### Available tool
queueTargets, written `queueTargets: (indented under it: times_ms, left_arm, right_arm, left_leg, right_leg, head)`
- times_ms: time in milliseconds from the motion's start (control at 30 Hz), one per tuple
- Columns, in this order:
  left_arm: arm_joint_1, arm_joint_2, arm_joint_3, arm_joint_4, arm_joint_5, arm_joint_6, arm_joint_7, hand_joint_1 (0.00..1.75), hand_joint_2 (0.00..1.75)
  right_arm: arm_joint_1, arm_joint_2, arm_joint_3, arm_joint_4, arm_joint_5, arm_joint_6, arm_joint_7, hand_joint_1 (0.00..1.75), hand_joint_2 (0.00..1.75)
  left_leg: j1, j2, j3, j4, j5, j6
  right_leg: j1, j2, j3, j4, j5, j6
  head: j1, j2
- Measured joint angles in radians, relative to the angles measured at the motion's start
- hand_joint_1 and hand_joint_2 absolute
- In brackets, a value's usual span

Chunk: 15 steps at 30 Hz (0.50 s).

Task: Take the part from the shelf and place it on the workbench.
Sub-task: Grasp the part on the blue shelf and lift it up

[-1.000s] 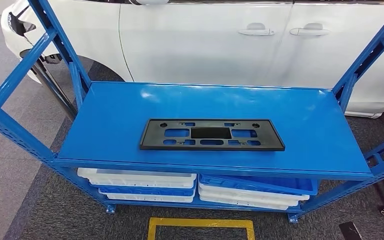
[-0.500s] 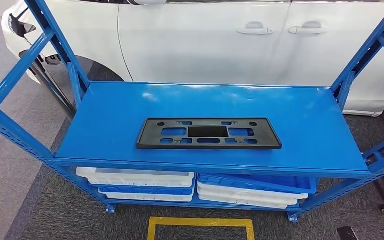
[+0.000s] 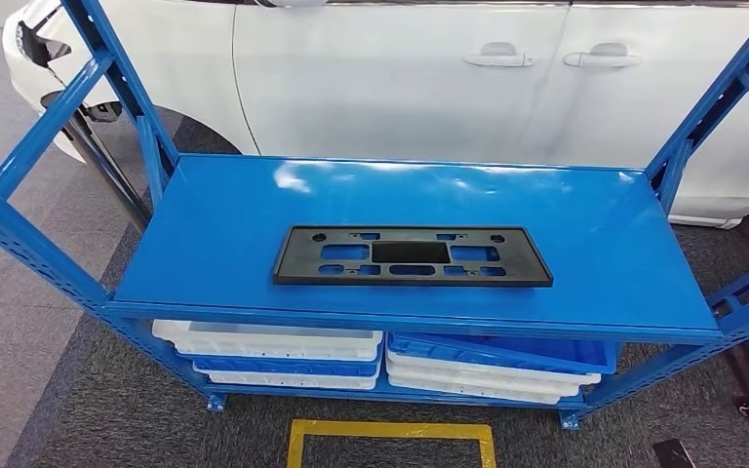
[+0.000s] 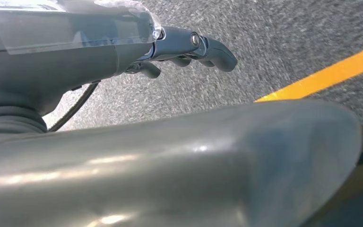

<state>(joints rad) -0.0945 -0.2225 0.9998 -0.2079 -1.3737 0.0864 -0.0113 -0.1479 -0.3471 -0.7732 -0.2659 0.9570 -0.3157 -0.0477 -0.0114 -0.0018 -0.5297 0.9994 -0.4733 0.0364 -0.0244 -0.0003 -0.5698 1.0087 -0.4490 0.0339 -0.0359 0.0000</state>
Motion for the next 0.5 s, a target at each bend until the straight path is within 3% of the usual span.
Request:
queueTargets:
  times_ms: [67,167,200,233,267,367,400,500]
  left_arm:
    - [-0.001,0.0,0.0,0.0,0.0,0.001,0.001,0.0,0.0]
    - [-0.001,0.0,0.0,0.0,0.002,0.002,0.002,0.0,0.0]
    - [0.0,0.0,0.0,0.0,0.003,0.002,0.002,0.0,0.0]
    - [0.001,0.0,0.0,0.0,0.005,0.003,0.002,0.0,0.0]
    - [0.002,0.0,0.0,0.0,0.006,0.004,0.002,0.0,0.0]
    - [0.001,0.0,0.0,0.0,0.007,0.006,0.002,0.0,0.0]
    - [0.0,0.0,0.0,0.0,0.007,0.006,0.003,0.0,0.0]
    - [-0.001,0.0,0.0,0.0,0.005,0.006,0.006,0.0,0.0]
  right_arm:
    - [0.0,0.0,0.0,0.0,0.0,0.002,0.0,0.0,0.0]
    - [0.001,0.003,0.0,0.001,0.0,0.012,0.002,0.0,0.0]
    - [0.004,0.007,0.0,0.001,0.0,0.017,0.005,0.0,0.0]
    - [0.007,0.013,0.0,0.002,0.001,0.024,0.01,0.0,0.0]
    - [0.011,0.02,0.0,0.004,0.001,0.03,0.015,0.0,0.0]
    - [0.018,0.045,-0.002,0.007,-0.001,0.041,0.027,0.0,0.0]
    - [0.023,0.056,-0.005,0.009,-0.002,0.044,0.029,0.0,0.0]
    - [0.042,0.093,-0.013,0.015,-0.003,0.055,0.034,0.0,0.0]
  left_leg:
    - [0.003,0.002,-0.001,-0.015,0.016,0.013]
    - [0.002,0.004,-0.013,-0.02,0.028,0.021]
    - [0.001,0.004,-0.017,-0.018,0.03,0.021]
    - [0.001,0.004,-0.022,-0.015,0.031,0.021]
    - [0.001,0.004,-0.026,-0.011,0.032,0.021]
    - [-0.001,0.003,-0.035,0.005,0.031,0.013]
    - [-0.002,0.003,-0.037,0.008,0.032,0.008]
    - [-0.002,0.002,-0.04,0.01,0.036,-0.009]
  right_leg:
    - [-0.002,0.0,-0.015,0.033,-0.03,0.009]
    - [-0.002,0.0,-0.088,0.21,-0.134,0.017]
    - [-0.002,0.0,-0.105,0.257,-0.15,0.019]
    - [-0.002,0.0,-0.105,0.27,-0.148,0.02]
    - [-0.003,0.0,-0.085,0.241,-0.128,0.02]
    - [0.0,0.0,0.024,0.042,-0.053,0.009]
    - [0.003,0.0,0.041,0.006,-0.044,0.003]
    - [0.008,0.0,0.042,-0.007,-0.034,-0.015]
  head:
    - [0.0,0.0]
    - [0.0,0.0]
    - [0.0,0.0]
    - [0.0,0.0]
    - [0.0,0.0]
    - [0.0,0.0]
    - [0.0,0.0]
    - [0.0,0.0]
